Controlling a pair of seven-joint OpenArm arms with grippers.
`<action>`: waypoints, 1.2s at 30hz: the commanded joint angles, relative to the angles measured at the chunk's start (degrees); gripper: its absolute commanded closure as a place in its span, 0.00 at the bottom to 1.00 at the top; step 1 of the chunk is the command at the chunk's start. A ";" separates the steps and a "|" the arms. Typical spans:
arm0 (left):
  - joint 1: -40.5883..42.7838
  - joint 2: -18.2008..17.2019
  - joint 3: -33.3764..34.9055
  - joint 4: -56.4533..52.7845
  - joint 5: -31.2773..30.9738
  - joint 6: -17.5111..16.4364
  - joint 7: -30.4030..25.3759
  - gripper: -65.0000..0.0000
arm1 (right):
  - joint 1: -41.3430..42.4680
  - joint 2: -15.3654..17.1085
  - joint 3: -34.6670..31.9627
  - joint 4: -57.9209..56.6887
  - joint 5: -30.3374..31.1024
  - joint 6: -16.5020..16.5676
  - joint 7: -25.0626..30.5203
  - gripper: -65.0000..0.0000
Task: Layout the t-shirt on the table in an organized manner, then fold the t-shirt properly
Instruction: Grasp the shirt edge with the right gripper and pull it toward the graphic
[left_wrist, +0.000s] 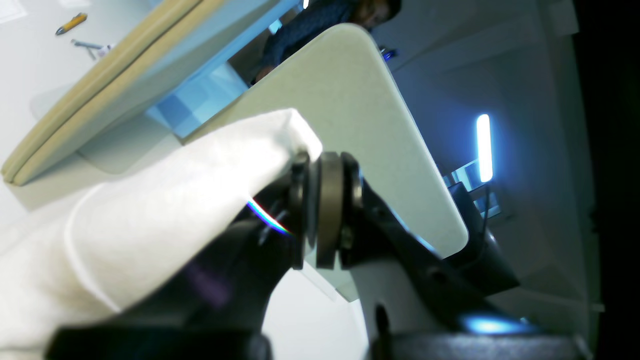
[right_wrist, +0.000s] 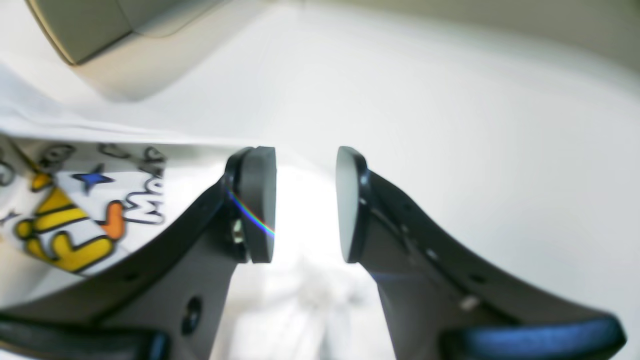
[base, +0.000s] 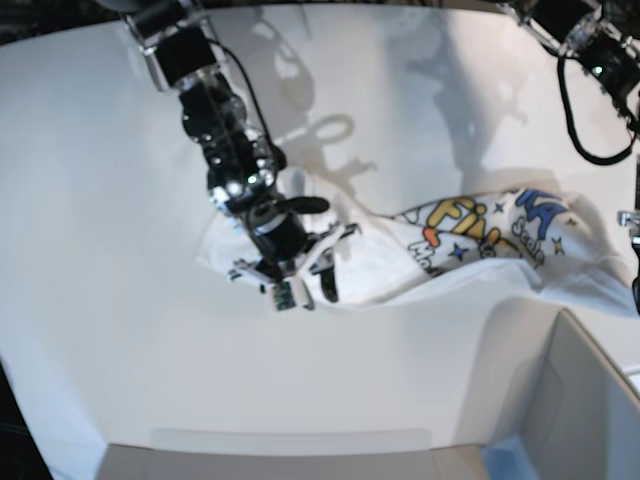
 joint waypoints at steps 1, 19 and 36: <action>0.18 -1.03 -0.08 0.84 -0.93 -0.57 -0.71 0.95 | 2.00 -0.20 2.29 0.30 1.82 -0.20 2.30 0.69; 1.85 -1.03 0.27 -0.56 -0.93 -0.57 -0.71 0.95 | 7.98 -0.64 7.83 -17.11 26.88 -4.78 1.77 0.69; 1.85 0.20 1.41 -2.06 -0.93 -0.57 -0.62 0.95 | 10.44 -2.75 7.66 -23.26 28.72 -12.16 1.86 0.69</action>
